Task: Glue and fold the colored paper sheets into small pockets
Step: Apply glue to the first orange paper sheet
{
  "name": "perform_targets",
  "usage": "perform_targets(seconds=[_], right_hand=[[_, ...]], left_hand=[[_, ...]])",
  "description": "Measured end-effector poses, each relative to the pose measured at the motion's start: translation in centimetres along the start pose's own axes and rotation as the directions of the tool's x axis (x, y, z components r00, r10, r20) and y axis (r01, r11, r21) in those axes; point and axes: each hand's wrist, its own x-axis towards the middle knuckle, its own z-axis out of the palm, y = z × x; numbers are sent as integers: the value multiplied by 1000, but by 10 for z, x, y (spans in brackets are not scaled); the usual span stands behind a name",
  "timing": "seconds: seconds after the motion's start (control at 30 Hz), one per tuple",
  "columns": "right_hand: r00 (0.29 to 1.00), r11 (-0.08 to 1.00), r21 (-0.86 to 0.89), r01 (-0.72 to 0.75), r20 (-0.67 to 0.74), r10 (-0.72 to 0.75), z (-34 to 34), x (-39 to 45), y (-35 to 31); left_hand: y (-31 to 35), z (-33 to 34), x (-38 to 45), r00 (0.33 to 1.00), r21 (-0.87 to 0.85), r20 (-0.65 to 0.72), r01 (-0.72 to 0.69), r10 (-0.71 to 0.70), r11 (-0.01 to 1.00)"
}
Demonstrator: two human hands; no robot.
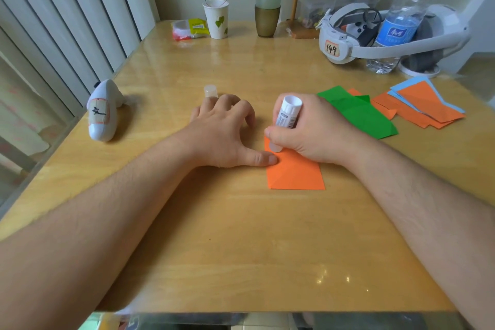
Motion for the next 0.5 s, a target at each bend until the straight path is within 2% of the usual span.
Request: perform_targets(seconds=[0.2,0.5], right_hand=[[994,992,113,-52,100,41,-18,-9,16],[990,999,30,-42,135,37,-39,-17,16]], left_hand=[[-1,0,0,1000,-6,-3,-8,8,1000],[0,-2,-1,1000,-16,3,-11,11,1000]])
